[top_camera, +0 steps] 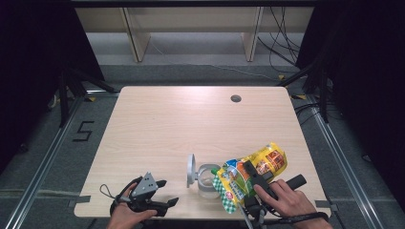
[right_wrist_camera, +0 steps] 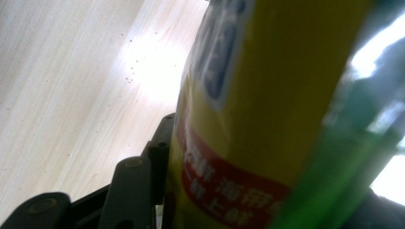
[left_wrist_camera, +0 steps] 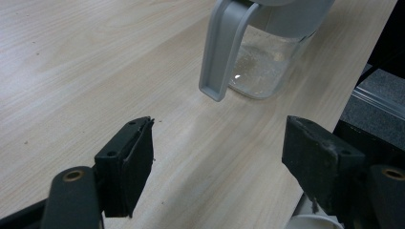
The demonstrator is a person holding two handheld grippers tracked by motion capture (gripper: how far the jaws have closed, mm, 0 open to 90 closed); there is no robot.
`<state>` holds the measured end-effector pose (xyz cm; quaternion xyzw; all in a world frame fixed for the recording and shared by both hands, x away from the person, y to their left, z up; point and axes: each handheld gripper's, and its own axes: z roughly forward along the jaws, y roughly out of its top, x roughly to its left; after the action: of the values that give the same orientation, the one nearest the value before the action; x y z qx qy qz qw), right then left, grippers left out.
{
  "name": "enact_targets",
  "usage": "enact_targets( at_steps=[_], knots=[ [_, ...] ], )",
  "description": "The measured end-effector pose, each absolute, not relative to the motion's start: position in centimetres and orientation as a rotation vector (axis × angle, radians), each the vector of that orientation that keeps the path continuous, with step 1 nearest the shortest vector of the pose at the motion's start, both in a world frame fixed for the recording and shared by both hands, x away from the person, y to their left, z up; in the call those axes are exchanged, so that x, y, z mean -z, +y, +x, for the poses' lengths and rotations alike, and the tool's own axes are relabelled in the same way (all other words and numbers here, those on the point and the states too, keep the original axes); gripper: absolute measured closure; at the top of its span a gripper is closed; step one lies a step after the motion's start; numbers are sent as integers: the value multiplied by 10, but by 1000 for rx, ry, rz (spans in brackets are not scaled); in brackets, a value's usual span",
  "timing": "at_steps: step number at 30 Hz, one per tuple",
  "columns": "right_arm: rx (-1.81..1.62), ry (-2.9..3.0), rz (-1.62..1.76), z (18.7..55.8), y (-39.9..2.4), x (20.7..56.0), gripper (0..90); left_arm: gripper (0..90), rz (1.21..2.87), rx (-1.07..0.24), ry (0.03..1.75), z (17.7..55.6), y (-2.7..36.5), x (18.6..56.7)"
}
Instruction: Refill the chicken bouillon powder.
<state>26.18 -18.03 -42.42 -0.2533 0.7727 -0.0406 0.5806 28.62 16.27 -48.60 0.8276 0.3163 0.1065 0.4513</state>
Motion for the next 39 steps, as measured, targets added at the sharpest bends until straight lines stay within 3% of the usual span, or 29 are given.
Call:
enact_targets(
  at_steps=[39],
  knots=[
    [229,1757,-811,271,-172,414,554,256,2044,-263,770,286,162,487]
  ],
)
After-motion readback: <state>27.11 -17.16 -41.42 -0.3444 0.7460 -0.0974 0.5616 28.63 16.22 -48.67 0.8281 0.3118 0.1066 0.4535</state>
